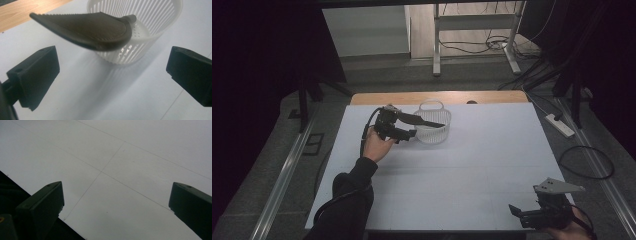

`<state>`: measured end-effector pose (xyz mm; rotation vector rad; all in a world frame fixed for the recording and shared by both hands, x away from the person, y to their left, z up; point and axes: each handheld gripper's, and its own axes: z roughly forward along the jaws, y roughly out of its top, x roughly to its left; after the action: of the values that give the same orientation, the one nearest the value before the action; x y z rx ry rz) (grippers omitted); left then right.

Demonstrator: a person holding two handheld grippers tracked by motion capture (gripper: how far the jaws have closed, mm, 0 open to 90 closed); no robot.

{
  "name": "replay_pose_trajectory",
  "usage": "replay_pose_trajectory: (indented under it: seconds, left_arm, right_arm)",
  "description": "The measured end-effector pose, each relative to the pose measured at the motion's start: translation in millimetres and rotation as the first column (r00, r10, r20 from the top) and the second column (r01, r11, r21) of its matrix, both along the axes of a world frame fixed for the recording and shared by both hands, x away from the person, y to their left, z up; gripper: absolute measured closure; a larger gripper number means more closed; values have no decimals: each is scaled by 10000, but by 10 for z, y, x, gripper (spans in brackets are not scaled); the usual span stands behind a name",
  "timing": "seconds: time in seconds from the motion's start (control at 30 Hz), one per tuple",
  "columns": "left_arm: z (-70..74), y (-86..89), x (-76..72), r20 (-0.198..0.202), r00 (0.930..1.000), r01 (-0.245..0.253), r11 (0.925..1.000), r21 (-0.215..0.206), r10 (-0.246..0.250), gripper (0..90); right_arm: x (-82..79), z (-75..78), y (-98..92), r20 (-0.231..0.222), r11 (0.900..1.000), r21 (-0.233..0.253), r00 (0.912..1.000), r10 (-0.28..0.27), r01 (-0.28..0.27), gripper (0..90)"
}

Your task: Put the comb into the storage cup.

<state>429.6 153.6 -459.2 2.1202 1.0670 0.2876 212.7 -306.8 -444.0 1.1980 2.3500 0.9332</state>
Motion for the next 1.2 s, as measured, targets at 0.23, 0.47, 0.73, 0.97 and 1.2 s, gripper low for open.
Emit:
replay_pose_trajectory:
  seconds: [0.23,0.47,0.73,0.97,1.2]
  left_arm:
    - [18,38,-74,63,9999,100,9999,-137,-99,0]
    - [26,52,-151,87,9996,265,9991,-322,-262,0]
    - [65,115,-236,152,9994,316,9974,-646,-306,0]
    - [67,153,-311,153,9994,327,9968,-736,-317,0]
    - [76,166,-379,154,9990,422,9970,-644,-413,0]
  right_arm:
    - [1,-1,3,5,10000,-28,10000,10,-10,5]
    - [1,0,8,7,10000,-62,10000,9,-9,5]
    - [-1,0,11,29,10000,-60,10000,19,-18,5]
    - [-2,1,11,30,10000,-52,10000,39,-38,5]
    - [-2,1,9,23,10000,-54,10000,33,-33,5]
